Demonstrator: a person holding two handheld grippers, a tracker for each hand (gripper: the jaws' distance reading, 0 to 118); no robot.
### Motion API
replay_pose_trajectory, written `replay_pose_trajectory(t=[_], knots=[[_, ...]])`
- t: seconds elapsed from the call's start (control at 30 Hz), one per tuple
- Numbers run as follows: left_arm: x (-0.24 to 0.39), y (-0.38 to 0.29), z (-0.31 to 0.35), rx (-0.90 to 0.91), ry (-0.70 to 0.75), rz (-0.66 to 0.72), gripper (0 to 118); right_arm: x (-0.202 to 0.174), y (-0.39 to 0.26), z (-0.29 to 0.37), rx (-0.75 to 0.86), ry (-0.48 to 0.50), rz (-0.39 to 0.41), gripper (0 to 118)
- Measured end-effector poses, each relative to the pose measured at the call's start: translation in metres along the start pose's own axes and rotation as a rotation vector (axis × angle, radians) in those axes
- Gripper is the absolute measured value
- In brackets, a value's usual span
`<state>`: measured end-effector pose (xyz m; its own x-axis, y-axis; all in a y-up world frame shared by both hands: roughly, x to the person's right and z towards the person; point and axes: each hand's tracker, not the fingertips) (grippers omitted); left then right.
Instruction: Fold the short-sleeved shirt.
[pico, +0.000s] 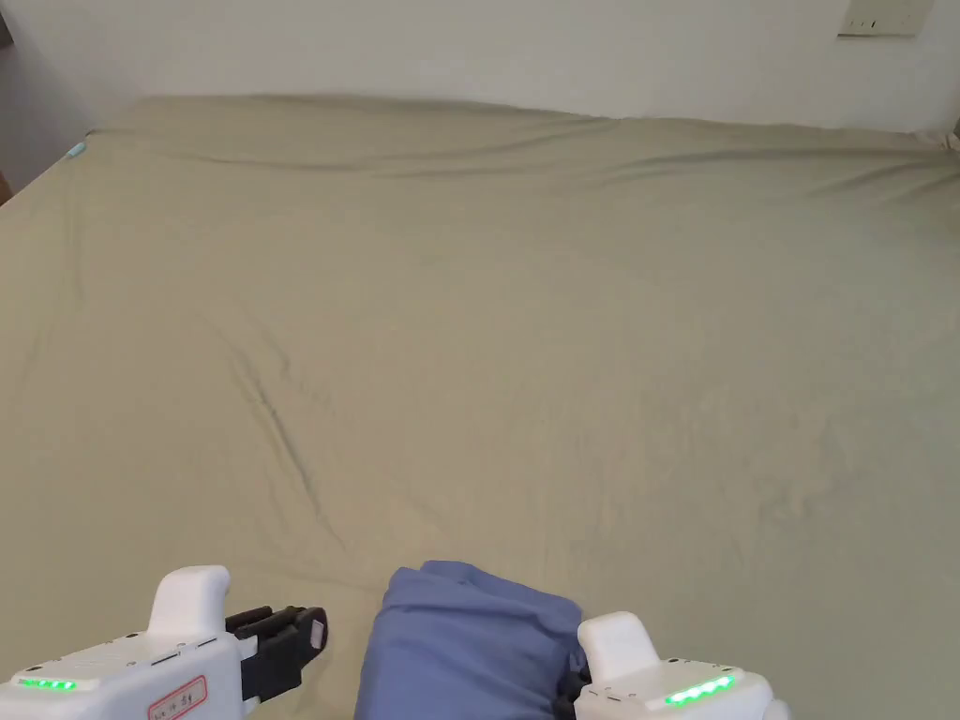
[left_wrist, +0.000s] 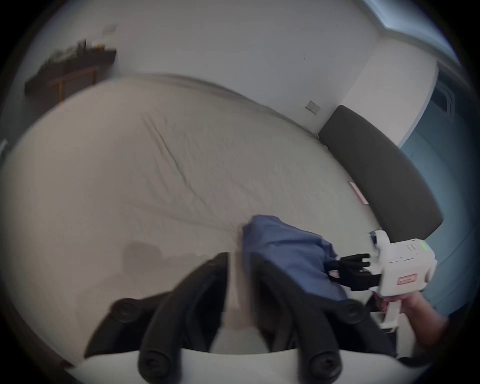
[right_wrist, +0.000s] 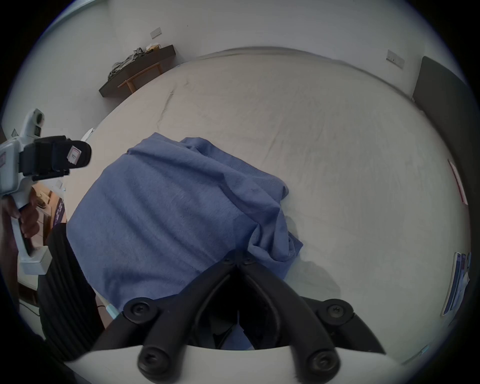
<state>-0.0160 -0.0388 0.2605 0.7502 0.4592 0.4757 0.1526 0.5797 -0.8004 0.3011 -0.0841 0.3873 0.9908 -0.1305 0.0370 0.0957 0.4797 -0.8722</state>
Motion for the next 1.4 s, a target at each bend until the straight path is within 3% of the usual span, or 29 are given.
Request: replay_pose_trajectory(t=[0.1,0.13,0.27,0.43,0.53,0.6,0.63,0.67,0.7,0.73,0.77,0.83,1.1,1.2,1.3,1.4], knots=[[-0.017,0.007,-0.018,-0.089,-0.104,0.101,106,0.009,0.002,0.000,-0.012,0.033,0.012,1],[-0.025,0.010,-0.025,-0.120,-0.144,0.149,114,0.011,0.002,0.000,-0.013,0.045,0.003,1],[-0.045,0.017,-0.060,-0.238,-0.366,0.378,116,0.017,-0.002,0.000,-0.002,0.077,-0.011,1],[-0.041,0.006,-0.117,-0.411,-0.570,0.523,116,0.023,-0.006,0.000,0.012,0.105,-0.044,1],[-0.026,-0.007,-0.137,-0.409,-0.649,0.594,114,0.026,-0.007,0.000,0.016,0.116,-0.046,1],[-0.018,-0.009,-0.134,-0.386,-0.623,0.546,112,0.027,-0.008,0.000,0.020,0.124,-0.057,1],[-0.017,-0.009,-0.131,-0.375,-0.583,0.502,103,0.027,-0.009,0.000,0.025,0.125,-0.061,2],[-0.020,-0.009,-0.124,-0.379,-0.500,0.462,69,0.025,-0.011,0.000,0.032,0.122,-0.059,2],[-0.023,-0.009,-0.120,-0.370,-0.354,0.419,27,0.024,-0.011,0.001,0.039,0.117,-0.052,2],[-0.025,-0.017,-0.123,-0.407,-0.272,0.398,27,0.023,-0.011,0.003,0.046,0.119,-0.047,2],[-0.030,-0.018,-0.118,-0.366,-0.477,0.497,27,0.020,-0.009,0.004,0.041,0.108,-0.040,2],[-0.017,-0.014,-0.109,-0.371,-0.349,0.422,27,0.016,-0.003,0.015,0.054,0.094,-0.009,2],[0.014,-0.003,-0.074,-0.294,-0.275,0.229,27,0.015,0.044,0.117,0.390,-0.265,0.062,2],[0.020,0.004,-0.051,-0.236,-0.190,0.084,27,0.003,0.058,0.148,0.493,-0.412,0.120,2],[0.016,0.009,-0.030,-0.202,-0.100,0.012,27,-0.010,0.067,0.168,0.569,-0.455,0.117,2],[0.005,0.012,-0.015,-0.205,0.149,-0.091,28,-0.029,0.072,0.176,0.605,-0.495,0.120,2]])
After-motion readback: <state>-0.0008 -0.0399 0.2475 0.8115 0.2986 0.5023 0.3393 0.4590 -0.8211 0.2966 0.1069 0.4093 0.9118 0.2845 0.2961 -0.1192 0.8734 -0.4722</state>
